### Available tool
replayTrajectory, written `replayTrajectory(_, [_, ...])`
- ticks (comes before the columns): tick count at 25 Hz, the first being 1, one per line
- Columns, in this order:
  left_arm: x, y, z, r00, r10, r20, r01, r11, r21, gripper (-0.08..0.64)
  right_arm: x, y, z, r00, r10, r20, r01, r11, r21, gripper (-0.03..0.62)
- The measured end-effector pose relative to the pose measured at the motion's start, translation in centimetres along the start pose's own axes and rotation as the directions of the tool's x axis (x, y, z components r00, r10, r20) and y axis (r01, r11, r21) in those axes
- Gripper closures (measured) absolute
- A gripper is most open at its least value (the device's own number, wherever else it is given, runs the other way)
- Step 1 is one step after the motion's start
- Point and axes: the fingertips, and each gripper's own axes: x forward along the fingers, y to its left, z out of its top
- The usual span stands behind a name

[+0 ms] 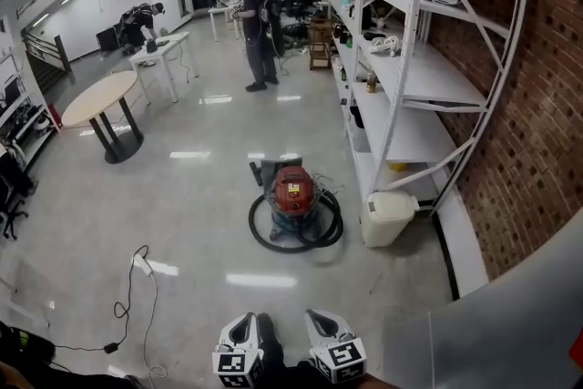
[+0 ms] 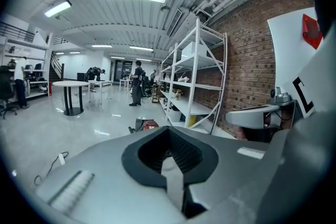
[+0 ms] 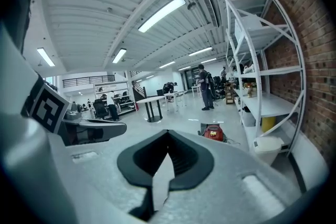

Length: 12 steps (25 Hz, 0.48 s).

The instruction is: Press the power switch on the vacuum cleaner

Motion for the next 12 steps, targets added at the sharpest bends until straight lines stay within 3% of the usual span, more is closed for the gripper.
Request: replayTrajectory(12, [9.1,2.0,3.4,0.994,-0.112,-0.018,0.112,0.994,-0.003,0.543,5.2,-4.6,2.8,0.991,-0.132,-0.008,0.132,0.991,0.015,0.600])
